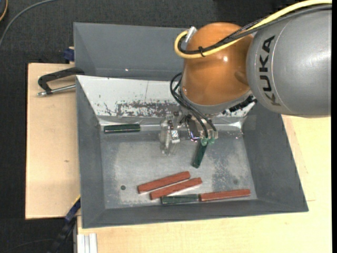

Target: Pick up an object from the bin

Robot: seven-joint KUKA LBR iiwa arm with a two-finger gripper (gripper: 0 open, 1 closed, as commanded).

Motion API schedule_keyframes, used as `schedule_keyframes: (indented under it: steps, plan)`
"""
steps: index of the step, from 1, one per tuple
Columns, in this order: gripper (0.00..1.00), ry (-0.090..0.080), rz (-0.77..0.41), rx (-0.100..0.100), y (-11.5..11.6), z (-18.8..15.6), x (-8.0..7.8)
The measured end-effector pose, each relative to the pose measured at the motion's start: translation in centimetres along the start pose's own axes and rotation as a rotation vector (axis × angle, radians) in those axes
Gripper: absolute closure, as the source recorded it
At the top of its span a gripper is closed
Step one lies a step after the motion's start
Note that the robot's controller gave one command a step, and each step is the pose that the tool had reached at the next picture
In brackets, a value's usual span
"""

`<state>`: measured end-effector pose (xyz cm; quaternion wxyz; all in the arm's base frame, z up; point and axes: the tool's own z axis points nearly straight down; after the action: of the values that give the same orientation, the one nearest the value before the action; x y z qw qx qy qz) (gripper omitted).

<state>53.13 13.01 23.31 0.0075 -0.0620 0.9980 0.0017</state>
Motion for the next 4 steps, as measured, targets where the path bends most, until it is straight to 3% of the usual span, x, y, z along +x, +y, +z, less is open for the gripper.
schedule_keyframes:
  steps: [1, 2, 3, 4]
  plan:
    - [0.00, 0.010, 0.001, 0.001, -0.1, 0.5, 0.2]
    - [0.00, 0.023, -0.036, 0.002, -0.9, 16.6, 3.8]
    - [1.00, 0.011, -0.036, 0.000, -0.8, 15.9, 3.4]
    - [1.00, 0.006, -0.501, -0.001, -2.1, 13.1, 0.1]
